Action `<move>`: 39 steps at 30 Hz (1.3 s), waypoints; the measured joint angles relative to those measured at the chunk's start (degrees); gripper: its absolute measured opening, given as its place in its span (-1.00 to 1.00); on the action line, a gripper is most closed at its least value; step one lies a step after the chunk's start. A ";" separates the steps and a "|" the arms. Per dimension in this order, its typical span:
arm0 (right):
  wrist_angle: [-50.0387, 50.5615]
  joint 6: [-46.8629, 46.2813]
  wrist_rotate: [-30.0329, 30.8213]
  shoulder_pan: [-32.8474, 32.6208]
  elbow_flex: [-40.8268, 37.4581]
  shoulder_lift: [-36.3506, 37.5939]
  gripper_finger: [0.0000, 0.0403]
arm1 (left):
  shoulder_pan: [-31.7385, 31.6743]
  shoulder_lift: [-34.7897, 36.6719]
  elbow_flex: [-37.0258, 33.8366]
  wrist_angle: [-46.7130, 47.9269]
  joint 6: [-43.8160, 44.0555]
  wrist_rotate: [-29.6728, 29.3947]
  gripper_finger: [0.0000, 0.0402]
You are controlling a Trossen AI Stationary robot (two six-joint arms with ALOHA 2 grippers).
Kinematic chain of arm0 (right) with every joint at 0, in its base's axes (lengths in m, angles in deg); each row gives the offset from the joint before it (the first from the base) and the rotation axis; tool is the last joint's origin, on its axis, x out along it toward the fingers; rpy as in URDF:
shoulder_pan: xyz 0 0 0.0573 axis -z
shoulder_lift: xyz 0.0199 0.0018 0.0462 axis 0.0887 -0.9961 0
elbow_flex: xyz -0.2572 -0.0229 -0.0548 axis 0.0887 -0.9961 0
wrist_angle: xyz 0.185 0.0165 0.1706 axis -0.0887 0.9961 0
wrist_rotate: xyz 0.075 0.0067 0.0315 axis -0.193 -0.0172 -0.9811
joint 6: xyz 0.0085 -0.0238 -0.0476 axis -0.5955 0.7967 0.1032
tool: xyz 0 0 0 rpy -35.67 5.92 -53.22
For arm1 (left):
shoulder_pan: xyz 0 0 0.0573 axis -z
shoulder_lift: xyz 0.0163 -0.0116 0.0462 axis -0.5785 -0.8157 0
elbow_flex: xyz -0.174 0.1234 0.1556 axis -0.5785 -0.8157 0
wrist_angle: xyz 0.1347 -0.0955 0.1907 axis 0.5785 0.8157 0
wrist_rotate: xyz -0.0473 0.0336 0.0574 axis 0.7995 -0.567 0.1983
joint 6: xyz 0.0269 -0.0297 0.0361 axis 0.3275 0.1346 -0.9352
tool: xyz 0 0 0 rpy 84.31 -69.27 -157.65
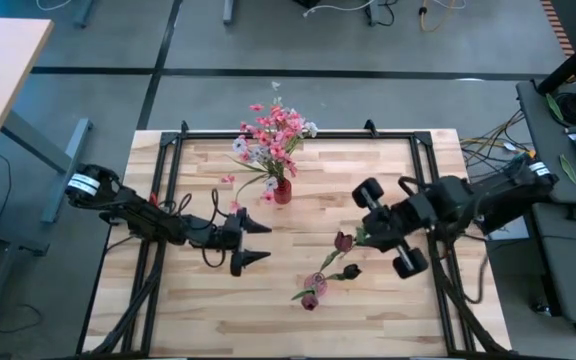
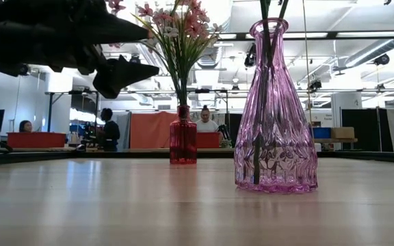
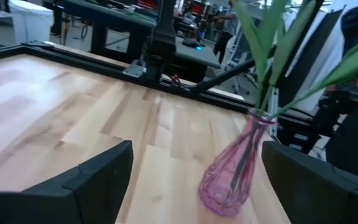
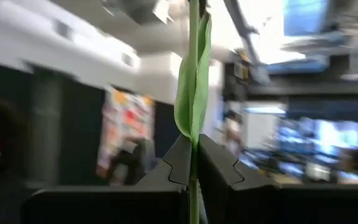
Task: Sort flowers into vase by color
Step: Put the black flower into the purple vase
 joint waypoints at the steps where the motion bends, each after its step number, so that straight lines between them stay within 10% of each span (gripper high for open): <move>1: 3.45 1.84 3.46 -0.99 1.71 0.21 -0.94 | 0.19 0.00 0.00 -0.01 0.00 0.07 0.69; 6: 20.12 8.02 16.03 -5.08 13.38 0.12 -0.94 | 0.42 0.00 0.00 0.09 1.03 0.07 0.69; 13: 22.46 8.89 16.12 -11.79 23.72 -5.18 -0.94 | 0.42 0.00 0.00 0.32 1.23 0.03 0.69; 26: 2.65 21.35 26.46 -22.60 19.88 -17.96 -0.94 | 0.42 0.00 0.00 0.17 1.23 -0.13 0.69; 39: -3.35 19.24 33.85 -21.52 6.75 -14.22 -0.94 | 0.42 0.00 0.00 0.19 1.23 -0.11 0.69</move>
